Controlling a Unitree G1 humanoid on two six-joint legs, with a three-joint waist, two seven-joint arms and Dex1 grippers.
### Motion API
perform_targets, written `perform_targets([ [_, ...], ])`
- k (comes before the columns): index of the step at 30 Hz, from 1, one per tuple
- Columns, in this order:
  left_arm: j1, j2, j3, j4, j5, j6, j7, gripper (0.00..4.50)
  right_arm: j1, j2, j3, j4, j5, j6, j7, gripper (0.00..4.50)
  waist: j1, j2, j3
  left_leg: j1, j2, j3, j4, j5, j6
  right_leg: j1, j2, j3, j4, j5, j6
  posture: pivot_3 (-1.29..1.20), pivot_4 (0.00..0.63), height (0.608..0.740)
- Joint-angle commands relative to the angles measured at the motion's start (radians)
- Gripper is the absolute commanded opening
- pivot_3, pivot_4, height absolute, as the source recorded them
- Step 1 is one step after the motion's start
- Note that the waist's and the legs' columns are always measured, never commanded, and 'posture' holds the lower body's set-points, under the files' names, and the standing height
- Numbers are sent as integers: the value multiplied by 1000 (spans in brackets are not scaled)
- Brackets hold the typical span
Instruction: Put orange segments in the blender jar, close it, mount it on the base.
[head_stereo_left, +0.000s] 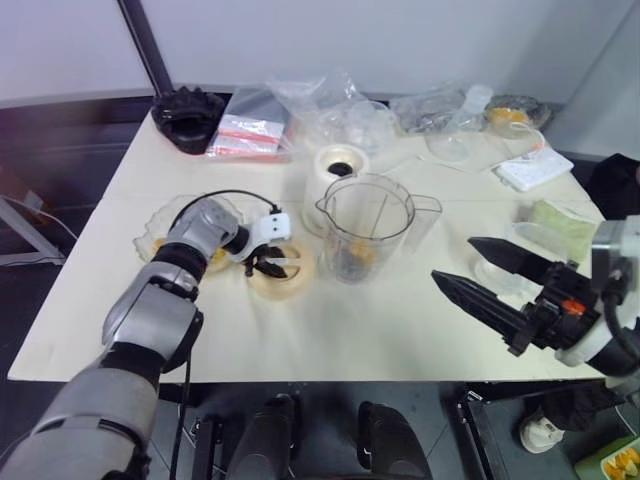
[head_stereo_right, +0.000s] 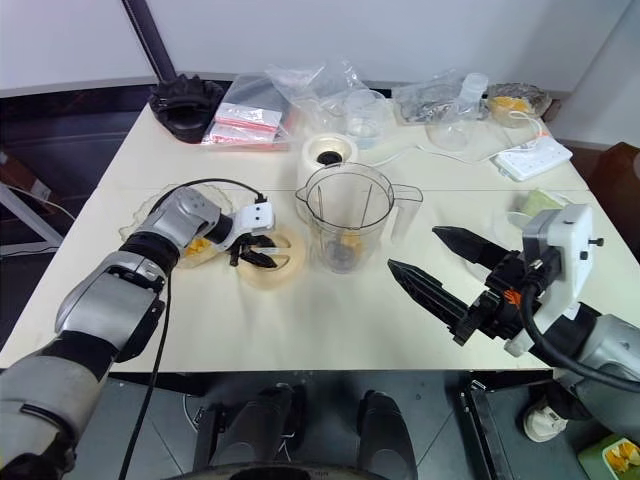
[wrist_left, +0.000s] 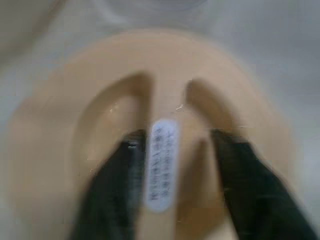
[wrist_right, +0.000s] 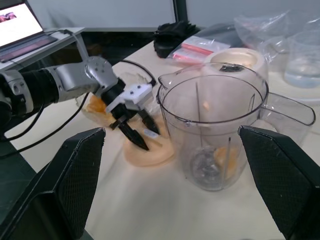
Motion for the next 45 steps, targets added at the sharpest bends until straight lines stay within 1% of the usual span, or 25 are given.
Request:
perform_targets([
  [1, 9, 2, -3, 23, 36, 19, -20, 380, -37, -3, 28, 9, -16, -16, -3, 4500, -1, 1, -1, 0, 0, 1, 0, 0, 0, 0, -1, 0, 0, 0, 0, 0, 150, 740],
  [2, 10, 4, 0, 23, 38, 18, -21, 229, -46, -1, 39, 11, -20, -17, -5, 4500, 0, 1, -1, 0, 0, 1, 0, 0, 0, 0, -1, 0, -1, 0, 0, 0, 150, 740],
  [6, 5, 20, 7, 4, 49, -21, 5, 242, -73, -4, 68, 15, -39, -13, -6, 4500, 3, 1, -1, 0, 0, 3, -1, -1, 4, -1, -1, 0, -1, 1, 0, 0, 150, 740],
  [8, -16, 42, 19, -31, 37, -22, -40, 242, -92, -7, 82, 28, -52, -12, 3, 4500, 3, 0, 0, -1, 0, 3, -1, -1, 4, -1, -1, -1, -1, 1, 0, 0, 150, 740],
  [10, -33, 69, 47, -102, 0, -7, -121, 242, -102, -4, 93, 40, -75, -10, 17, 4500, -1, -1, 0, -2, 0, 3, 0, -1, 4, -3, -1, -1, -1, 2, 0, 0, 150, 740],
  [12, -24, 123, 72, -261, -60, 51, -262, 242, -97, 0, 97, 51, -107, -4, 40, 4500, 0, -1, 1, -6, 0, 4, 0, 0, 5, -8, -1, -2, 0, 3, -1, 0, 150, 740],
  [14, 19, 195, 58, -438, -121, 102, -332, 242, -90, 3, 100, 53, -129, 1, 48, 4500, 1, -1, 1, -13, 0, 5, 2, 0, 5, -16, -1, -1, 2, 4, -1, 0, 150, 740],
  [17, 110, 364, 9, -722, -230, 173, -339, 242, -111, 14, 111, 40, -103, -10, 33, 4500, -7, 0, 0, -13, 0, 8, 0, 0, 5, -18, -1, 2, 2, 4, -1, 0, 150, 740],
  [19, 144, 426, 7, -837, -272, 221, -339, 242, -114, 18, 116, 33, -101, -9, 32, 4500, -11, 0, 1, -11, 0, 11, -2, 0, 6, -18, -1, 6, 2, 4, -1, 0, 150, 740],
  [20, 146, 467, 23, -917, -330, 283, -339, 242, -111, 21, 120, 35, -113, -6, 38, 4500, -9, 0, 1, -11, 0, 12, -2, 0, 6, -18, -1, 6, 2, 4, -1, 0, 150, 740],
  [22, 121, 506, 63, -1018, -418, 392, -339, 242, -114, 25, 128, 46, -132, -3, 48, 4500, 0, -2, 2, -12, 0, 12, 0, 0, 6, -18, -1, 6, 2, 4, -1, 0, 150, 740],
  [24, 71, 487, 107, -1044, -453, 467, -339, 242, -128, 27, 143, 57, -145, -2, 56, 4500, 6, -2, 2, -11, 0, 12, 2, 0, 6, -16, -1, 6, 2, 4, -2, 0, 150, 740],
  [27, -2, 477, 128, -1036, -482, 505, -339, 242, -150, 28, 170, 66, -164, -1, 64, 4500, 4, -2, 1, -11, 1, 15, 3, -1, 4, -14, -1, 5, 0, 4, -2, 0, 150, 740],
  [29, -60, 473, 131, -993, -485, 493, -339, 242, -153, 32, 172, 73, -174, 2, 73, 4500, 1, -1, 1, -10, 1, 18, 3, -1, 5, -14, -1, 5, -2, 4, -2, 0, 150, 740],
  [31, -179, 430, 138, -850, -448, 419, -339, 242, -160, 35, 174, 91, -197, 1, 88, 4500, 2, -2, 2, -10, 1, 20, 3, 1, 7, -15, -1, 5, -1, 4, -2, 0, 150, 740],
  [33, -266, 371, 129, -688, -392, 303, -321, 242, -183, 46, 191, 113, -231, -8, 87, 4500, 4, -2, 2, -11, 1, 21, 3, 1, 8, -17, 0, 5, 1, 4, -2, 0, 150, 740],
  [34, -314, 318, 122, -590, -365, 258, -284, 242, -202, 61, 209, 130, -266, -14, 66, 4500, 4, -2, 2, -11, 1, 21, 3, 1, 8, -17, 0, 5, 2, 4, -1, 0, 150, 740],
  [36, -398, 219, 112, -423, -326, 196, -243, 242, -226, 86, 247, 147, -333, -12, 28, 4500, 10, -3, 1, -10, 1, 22, 3, 1, 9, -17, 0, 5, 4, 5, 0, 0, 150, 740],
  [38, -452, 157, 115, -311, -298, 152, -235, 242, -236, 109, 272, 145, -373, -8, 15, 4500, 12, -3, 1, -11, 0, 22, 4, 1, 9, -17, 0, 5, 4, 5, 0, 0, 150, 740],
  [42, -550, 56, 86, -127, -210, 137, -251, 242, -242, 172, 319, 119, -416, -15, -9, 4500, -1, -5, 3, -12, 0, 25, 6, -1, 12, -18, 0, 6, 3, 6, 2, 0, 150, 740],
  [45, -610, -12, 102, -39, -188, 178, -235, 242, -240, 225, 353, 106, -467, -23, -34, 4500, 1, -5, 4, -12, 0, 25, 6, -1, 13, -18, 0, 7, 3, 7, 6, 0, 150, 740],
])
